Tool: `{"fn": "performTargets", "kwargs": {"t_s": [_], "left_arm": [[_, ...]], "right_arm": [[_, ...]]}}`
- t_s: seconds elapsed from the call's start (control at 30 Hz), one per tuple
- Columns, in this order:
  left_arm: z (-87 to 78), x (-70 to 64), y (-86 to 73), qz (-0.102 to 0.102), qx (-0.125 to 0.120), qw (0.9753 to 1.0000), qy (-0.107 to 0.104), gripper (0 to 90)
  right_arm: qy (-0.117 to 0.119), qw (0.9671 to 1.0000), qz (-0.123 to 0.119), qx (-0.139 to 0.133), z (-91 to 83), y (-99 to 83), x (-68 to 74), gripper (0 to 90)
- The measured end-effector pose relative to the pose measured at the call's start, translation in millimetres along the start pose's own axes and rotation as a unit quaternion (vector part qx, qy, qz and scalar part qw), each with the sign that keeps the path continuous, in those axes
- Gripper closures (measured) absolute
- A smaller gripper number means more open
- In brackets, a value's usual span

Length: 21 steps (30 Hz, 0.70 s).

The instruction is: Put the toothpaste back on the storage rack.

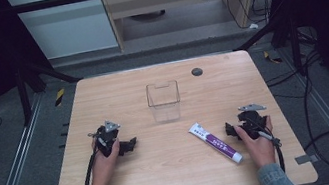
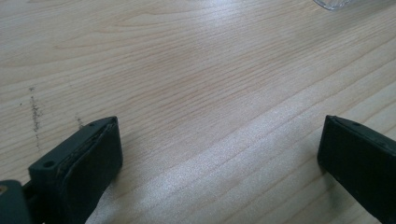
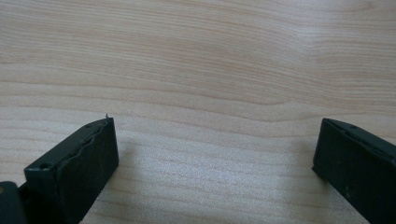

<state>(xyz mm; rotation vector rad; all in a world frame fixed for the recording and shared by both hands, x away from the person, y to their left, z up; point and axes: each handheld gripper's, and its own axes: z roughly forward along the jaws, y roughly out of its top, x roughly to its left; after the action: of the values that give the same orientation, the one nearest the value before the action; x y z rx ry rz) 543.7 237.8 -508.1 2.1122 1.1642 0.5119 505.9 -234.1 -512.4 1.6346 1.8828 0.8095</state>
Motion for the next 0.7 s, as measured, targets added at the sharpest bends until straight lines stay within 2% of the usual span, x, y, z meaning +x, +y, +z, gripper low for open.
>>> {"fn": "performTargets", "kwargs": {"t_s": [0.33,0.63,0.7], "left_arm": [[0.0,0.0,0.0,0.000,0.000,1.0000,0.000,0.0],[0.0,0.1,0.1,0.000,0.000,1.0000,0.000,0.0],[0.0,0.1,0.0,0.000,0.000,1.0000,0.000,0.0]], "right_arm": [[0.011,0.9999,-0.008,0.000,-2.5,-2.3,-3.3,0.7],[0.008,0.9999,-0.007,-0.002,-2.8,-2.6,-3.4,1.5],[0.006,1.0000,-0.005,-0.004,-3.5,-2.3,-3.0,6.8]]}}
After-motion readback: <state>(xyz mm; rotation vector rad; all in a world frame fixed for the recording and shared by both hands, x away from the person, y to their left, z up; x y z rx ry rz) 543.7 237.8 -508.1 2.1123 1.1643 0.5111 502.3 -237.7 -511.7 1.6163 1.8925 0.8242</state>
